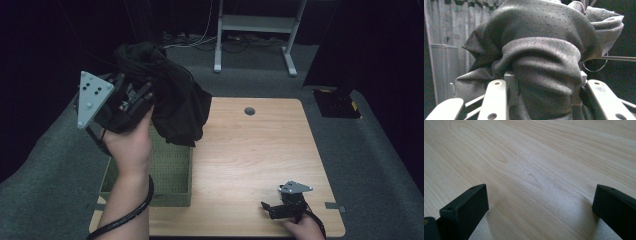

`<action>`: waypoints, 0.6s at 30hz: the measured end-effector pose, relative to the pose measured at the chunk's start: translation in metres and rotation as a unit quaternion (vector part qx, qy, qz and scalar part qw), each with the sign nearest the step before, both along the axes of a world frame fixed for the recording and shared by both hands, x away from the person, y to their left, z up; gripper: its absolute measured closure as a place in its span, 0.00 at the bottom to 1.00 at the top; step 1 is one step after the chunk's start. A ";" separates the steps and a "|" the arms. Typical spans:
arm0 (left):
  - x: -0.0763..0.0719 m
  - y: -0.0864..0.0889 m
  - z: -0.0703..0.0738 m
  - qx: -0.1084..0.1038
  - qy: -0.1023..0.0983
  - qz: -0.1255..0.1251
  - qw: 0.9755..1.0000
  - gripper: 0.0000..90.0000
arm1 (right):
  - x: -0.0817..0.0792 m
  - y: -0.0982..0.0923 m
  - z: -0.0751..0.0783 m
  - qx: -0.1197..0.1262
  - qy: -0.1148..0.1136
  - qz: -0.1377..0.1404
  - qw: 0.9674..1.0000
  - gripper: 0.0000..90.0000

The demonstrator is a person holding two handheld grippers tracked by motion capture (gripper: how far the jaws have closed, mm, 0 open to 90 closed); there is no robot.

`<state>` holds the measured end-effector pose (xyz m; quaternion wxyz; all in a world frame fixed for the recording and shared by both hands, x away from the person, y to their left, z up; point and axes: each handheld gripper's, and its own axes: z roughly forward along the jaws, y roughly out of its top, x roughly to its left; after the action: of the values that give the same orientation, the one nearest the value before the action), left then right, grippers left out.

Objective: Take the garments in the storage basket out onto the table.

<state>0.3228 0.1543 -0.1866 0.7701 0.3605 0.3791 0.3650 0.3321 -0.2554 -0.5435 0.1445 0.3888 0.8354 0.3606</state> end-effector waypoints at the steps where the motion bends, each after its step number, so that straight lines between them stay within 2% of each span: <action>1: 0.001 -0.005 0.002 0.002 -0.003 -0.005 1.000 0.62 | 0.000 0.000 0.000 0.000 0.000 0.000 1.000 0.00; 18: 0.009 -0.041 0.006 0.001 -0.007 -0.038 0.999 0.62 | 0.000 0.000 0.000 0.002 0.000 0.000 1.000 0.00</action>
<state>0.3316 0.1137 -0.1808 0.7858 0.3728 0.3596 0.3381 0.3322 -0.2557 -0.5435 0.1436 0.3888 0.8350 0.3619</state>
